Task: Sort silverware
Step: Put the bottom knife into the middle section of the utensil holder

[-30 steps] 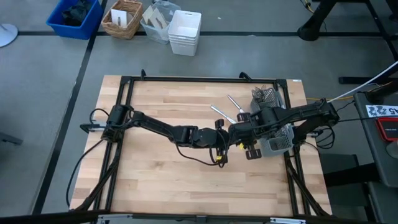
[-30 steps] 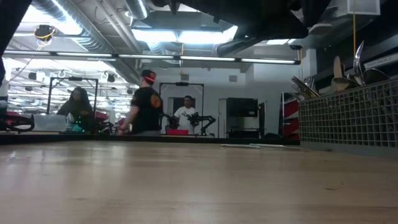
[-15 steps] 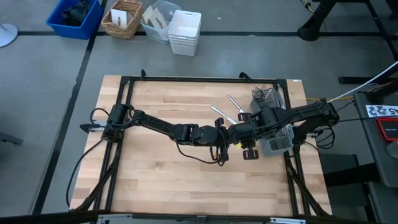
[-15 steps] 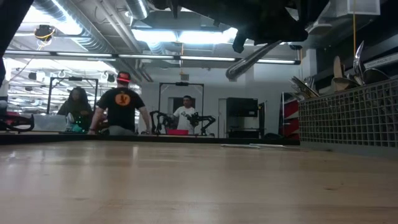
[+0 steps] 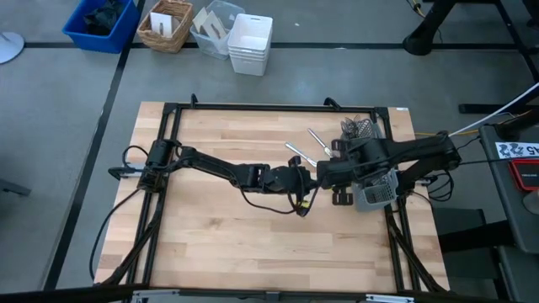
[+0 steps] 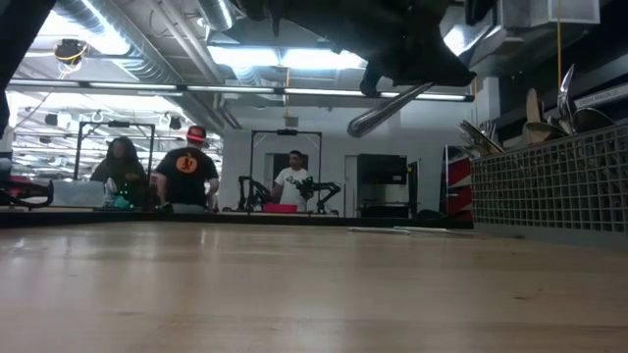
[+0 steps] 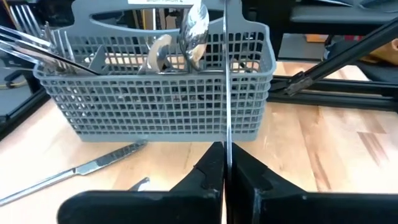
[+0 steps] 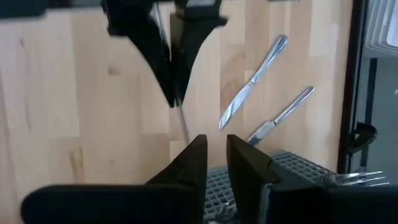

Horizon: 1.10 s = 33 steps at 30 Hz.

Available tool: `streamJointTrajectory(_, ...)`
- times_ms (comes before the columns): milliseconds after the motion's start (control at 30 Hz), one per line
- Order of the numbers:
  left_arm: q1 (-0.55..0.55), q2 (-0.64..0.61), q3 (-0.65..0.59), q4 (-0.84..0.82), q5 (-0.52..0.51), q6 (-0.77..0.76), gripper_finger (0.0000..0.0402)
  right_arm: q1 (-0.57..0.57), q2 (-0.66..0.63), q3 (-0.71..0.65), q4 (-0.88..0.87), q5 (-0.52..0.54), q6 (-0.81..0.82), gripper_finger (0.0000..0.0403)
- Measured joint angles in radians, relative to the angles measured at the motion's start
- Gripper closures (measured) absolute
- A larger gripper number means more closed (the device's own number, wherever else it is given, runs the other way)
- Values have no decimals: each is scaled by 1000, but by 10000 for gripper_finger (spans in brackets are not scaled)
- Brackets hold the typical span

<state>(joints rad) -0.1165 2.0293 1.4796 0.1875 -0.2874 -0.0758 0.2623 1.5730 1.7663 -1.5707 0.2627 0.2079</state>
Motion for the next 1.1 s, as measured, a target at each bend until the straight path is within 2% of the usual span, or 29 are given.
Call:
streamJointTrajectory(333, 2, 0, 0, -6, 1, -3, 401, 0, 0, 33, -1, 0, 23, 362)
streamJointTrajectory(700, -4, -78, 0, -171, -16, -4, 402, 0, 0, 33, 0, 0, 23, 397)
streamJointTrajectory(933, -37, -124, 0, -348, -135, -22, 402, 0, 0, 33, 0, 0, 23, 393)
streamJointTrajectory(1100, -48, -125, 0, -426, -145, -60, 401, 0, 0, 33, 0, 22, 19, 391)
